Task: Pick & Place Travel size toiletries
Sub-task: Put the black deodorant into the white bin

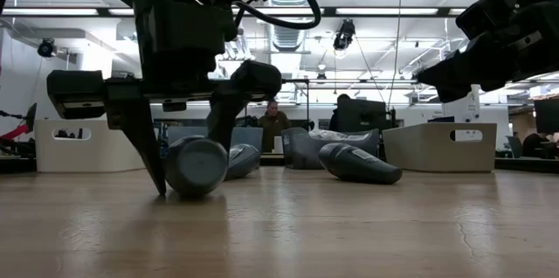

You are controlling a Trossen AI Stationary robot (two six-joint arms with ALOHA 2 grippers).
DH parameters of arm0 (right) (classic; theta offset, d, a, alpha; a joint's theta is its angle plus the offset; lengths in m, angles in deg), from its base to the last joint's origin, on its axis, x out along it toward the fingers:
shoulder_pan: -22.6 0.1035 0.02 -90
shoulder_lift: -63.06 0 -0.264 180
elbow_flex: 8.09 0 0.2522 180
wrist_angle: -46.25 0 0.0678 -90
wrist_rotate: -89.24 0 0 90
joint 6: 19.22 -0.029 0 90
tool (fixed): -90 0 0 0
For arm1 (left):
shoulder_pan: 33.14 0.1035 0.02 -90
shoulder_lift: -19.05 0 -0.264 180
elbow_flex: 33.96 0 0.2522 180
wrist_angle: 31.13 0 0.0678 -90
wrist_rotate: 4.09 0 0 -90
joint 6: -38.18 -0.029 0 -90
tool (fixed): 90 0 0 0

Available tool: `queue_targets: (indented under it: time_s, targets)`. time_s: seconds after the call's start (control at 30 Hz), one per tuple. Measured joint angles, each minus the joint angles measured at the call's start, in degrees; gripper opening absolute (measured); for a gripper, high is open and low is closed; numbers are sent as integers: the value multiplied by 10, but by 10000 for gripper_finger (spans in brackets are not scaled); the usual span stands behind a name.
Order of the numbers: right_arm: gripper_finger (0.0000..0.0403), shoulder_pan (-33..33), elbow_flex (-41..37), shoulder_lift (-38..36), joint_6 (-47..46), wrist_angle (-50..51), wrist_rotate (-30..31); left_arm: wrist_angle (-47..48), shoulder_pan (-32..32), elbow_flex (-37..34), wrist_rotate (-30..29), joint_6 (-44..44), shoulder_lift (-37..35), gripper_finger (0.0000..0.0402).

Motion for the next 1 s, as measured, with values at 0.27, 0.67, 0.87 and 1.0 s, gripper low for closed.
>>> queue_targets:
  time_s: [0.27, 0.67, 0.87, 1.0]
  targets:
    - [91, 0, 0, 0, -1, 0, 0, -6, 0, 0, -3, 12, 0, 216]
    - [127, 0, 0, 0, 0, 0, 0, -22, 0, 0, -4, 83, 0, 257]
    - [144, 0, 0, 0, 0, 0, 0, -22, 0, 0, -4, 113, 0, 258]
    - [155, 0, 0, 0, -2, 0, 0, -22, 0, 0, -4, 132, 0, 259]
